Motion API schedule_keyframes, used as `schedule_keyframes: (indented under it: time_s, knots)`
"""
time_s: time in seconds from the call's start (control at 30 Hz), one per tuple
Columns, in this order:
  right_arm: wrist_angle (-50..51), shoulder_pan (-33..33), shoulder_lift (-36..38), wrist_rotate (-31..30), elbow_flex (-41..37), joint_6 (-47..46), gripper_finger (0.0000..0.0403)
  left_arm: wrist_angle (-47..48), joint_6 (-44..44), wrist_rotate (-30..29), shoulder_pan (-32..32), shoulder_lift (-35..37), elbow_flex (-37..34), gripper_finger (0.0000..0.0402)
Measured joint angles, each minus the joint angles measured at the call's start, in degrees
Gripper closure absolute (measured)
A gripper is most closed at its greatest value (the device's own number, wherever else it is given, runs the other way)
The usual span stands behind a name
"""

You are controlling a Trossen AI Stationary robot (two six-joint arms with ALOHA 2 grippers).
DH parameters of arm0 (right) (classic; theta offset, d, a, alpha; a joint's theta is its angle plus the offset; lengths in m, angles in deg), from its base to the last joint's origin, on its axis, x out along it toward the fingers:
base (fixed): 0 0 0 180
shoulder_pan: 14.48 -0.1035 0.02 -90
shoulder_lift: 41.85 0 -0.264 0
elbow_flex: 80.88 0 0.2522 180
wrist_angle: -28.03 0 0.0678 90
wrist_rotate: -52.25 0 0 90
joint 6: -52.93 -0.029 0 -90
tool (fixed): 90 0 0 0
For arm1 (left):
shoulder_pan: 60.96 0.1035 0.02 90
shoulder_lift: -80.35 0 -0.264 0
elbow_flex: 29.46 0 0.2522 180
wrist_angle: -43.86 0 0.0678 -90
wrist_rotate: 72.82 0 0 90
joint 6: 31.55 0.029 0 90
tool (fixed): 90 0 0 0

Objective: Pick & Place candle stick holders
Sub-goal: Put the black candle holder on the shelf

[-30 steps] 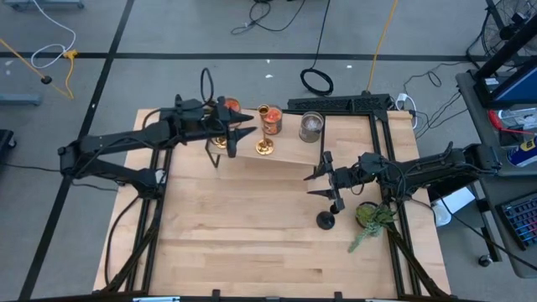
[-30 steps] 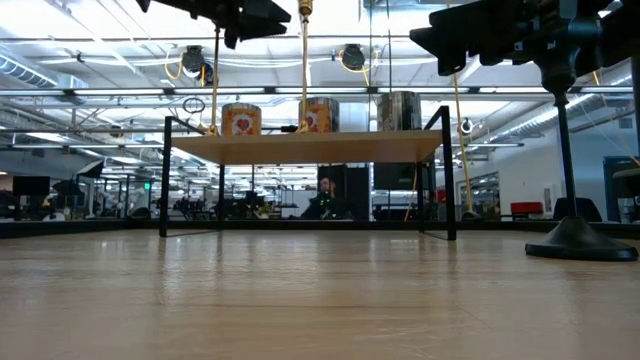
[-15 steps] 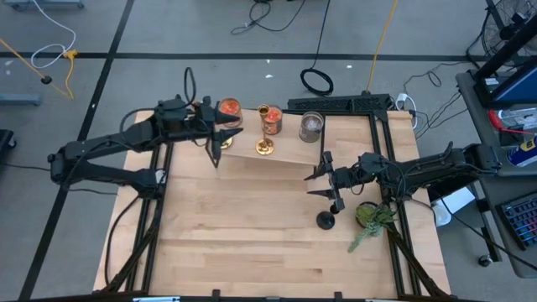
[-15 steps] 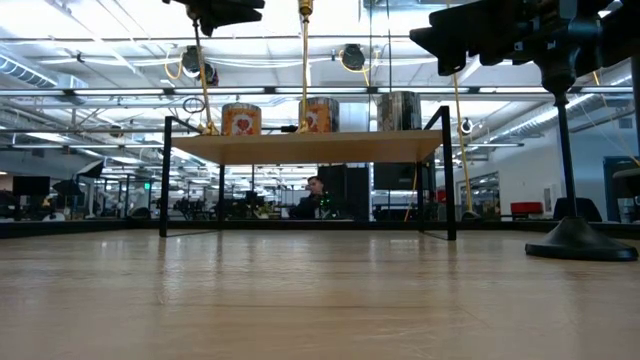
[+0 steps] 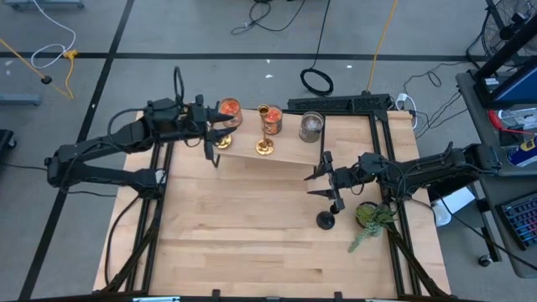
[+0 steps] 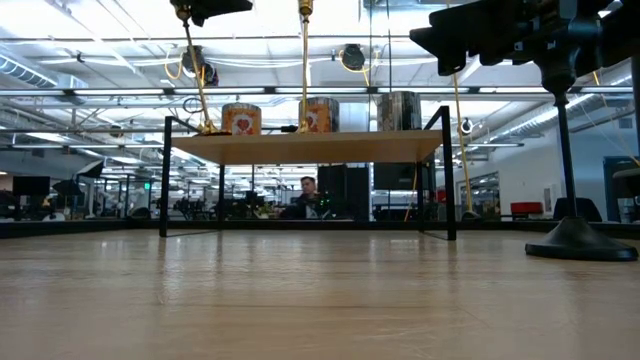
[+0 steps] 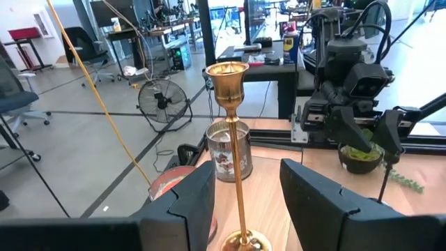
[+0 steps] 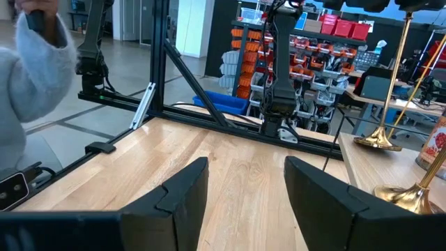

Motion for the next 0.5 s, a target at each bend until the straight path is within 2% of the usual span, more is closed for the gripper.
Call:
schedule_keyframes:
  time_s: [0.27, 0.5]
  knots:
    - [0.0, 0.0, 0.0, 0.0, 0.0, 0.0, 0.0218, 2.0, 0.0, 0.2, 0.0, 1.4, 0.0, 0.0231]
    - [-0.1, 0.0, 0.0, 0.0, 0.0, 0.0, 0.0218, 5.6, 1.0, 4.7, 0.0, 6.0, 0.0, 0.0231]
